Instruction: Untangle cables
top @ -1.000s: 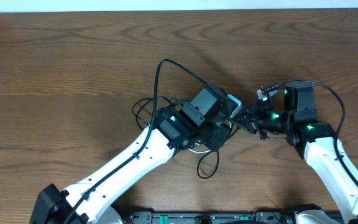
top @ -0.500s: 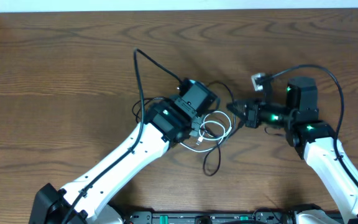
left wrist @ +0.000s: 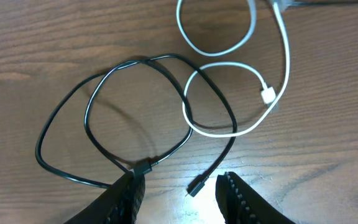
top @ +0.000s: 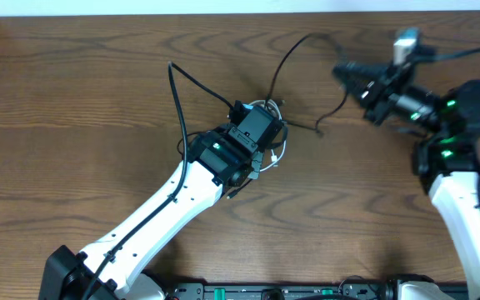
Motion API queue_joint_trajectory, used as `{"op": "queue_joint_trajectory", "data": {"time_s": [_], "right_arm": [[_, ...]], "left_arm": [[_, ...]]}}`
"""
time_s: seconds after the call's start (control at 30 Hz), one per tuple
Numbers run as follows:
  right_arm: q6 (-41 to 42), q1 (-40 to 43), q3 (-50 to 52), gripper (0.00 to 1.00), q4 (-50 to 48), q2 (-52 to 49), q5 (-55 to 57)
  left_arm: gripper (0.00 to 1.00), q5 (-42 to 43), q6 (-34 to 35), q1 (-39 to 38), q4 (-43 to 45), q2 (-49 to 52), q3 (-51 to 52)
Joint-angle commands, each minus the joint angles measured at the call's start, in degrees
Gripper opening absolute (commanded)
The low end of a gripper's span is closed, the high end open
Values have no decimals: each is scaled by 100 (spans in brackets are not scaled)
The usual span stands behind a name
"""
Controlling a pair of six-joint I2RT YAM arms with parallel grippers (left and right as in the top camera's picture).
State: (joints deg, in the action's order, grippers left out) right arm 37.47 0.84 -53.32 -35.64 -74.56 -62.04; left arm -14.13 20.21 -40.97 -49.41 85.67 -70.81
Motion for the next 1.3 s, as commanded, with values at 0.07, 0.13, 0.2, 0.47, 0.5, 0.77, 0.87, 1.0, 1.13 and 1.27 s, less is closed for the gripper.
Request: {"op": "queue_joint_trajectory", "data": {"time_s": [0.07,0.13,0.2,0.47,0.5,0.77,0.87,1.0,1.13,1.27], "right_arm": [[396,420,-1130,1,590,33,564],[188,520,-1456,1,1113,33,796],[-212,634,-1825,1,1991,33,1189],[-2096,748,-3314,1,6144,-17,3746],[-2190,748,-3451,1,6380,-39,3829],[-2531,748,-4948,1,8039,-153,3366],[-2608,728,-5246,1,8393,-149,2736],[-2647,728,-5265,1,8806,-149,2015],[-2756,715,-5265,1,9355,-164,1871],[-2791,693,-5265,1,9294,-164,1078]], "left_arm": [[43,-133,118,20,-31,17,-28],[43,-133,118,20,-31,17,-28],[43,-136,157,20,-31,17,-28],[43,-2,155,20,-24,17,-28],[43,-2,157,20,-22,17,-28],[43,605,155,20,256,17,-28],[47,1051,153,20,501,17,-28],[53,1902,146,20,1064,17,-28],[61,3147,136,20,2100,17,-28],[61,3335,177,20,2734,20,-28]]}}
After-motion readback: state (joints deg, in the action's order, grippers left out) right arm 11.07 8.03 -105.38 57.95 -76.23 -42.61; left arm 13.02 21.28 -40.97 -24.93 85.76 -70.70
